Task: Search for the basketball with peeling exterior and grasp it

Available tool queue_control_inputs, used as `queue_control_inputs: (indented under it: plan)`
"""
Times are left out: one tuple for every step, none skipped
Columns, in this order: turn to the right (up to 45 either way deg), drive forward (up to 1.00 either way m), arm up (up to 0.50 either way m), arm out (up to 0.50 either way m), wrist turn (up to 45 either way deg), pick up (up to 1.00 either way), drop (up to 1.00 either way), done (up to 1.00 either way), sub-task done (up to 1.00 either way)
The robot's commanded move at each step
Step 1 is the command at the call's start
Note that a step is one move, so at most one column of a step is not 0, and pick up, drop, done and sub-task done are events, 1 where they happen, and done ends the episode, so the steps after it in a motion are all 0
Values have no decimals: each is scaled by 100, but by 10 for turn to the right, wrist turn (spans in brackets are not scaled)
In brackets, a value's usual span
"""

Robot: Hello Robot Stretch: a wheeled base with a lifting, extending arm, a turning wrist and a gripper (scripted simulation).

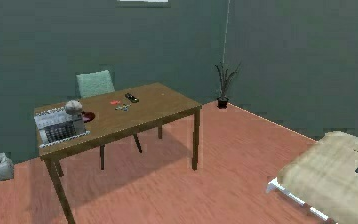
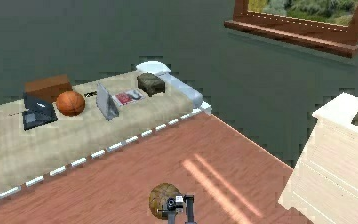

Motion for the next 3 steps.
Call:
queue_control_inputs:
  plan:
    - [0, 0, 0, 0, 450, 0, 0, 0, 0]
    - [0, 0, 0, 0, 450, 0, 0, 0, 0]
    - [0, 0, 0, 0, 450, 0, 0, 0, 0]
